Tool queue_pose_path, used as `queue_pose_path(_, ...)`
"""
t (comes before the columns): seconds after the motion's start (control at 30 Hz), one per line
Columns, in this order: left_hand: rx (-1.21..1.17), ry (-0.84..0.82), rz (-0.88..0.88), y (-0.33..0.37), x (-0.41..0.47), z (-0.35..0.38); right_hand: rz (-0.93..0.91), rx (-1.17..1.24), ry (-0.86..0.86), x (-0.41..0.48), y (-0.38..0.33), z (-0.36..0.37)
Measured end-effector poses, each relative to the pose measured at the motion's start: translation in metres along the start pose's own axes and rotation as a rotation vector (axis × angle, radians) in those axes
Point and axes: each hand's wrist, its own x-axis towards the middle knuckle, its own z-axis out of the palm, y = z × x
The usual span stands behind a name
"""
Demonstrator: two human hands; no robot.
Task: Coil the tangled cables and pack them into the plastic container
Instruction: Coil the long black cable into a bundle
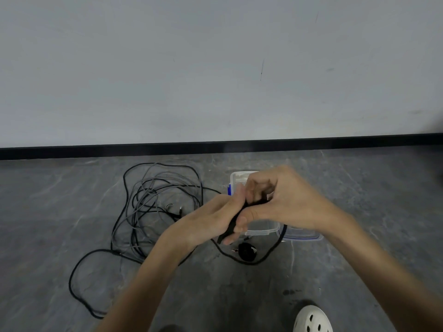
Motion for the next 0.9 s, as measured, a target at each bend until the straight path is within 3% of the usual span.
queue_pose_path(0.2,-0.023,-0.101,0.021,0.000,-0.002,-0.008,0.027,0.097,-0.098,-0.004,0.006,-0.017)
queue_pose_path(0.47,-0.220,-0.022,0.006,-0.001,-0.002,-0.007,-0.005,-0.046,0.108,0.003,0.016,-0.011)
queue_pose_path(0.67,-0.246,-0.046,-0.030,0.000,-0.001,-0.007,-0.019,-0.166,0.151,0.005,0.026,-0.013)
queue_pose_path(0.9,-0.477,-0.062,0.076,0.002,-0.001,-0.009,-0.028,-0.169,0.220,0.006,0.036,-0.010)
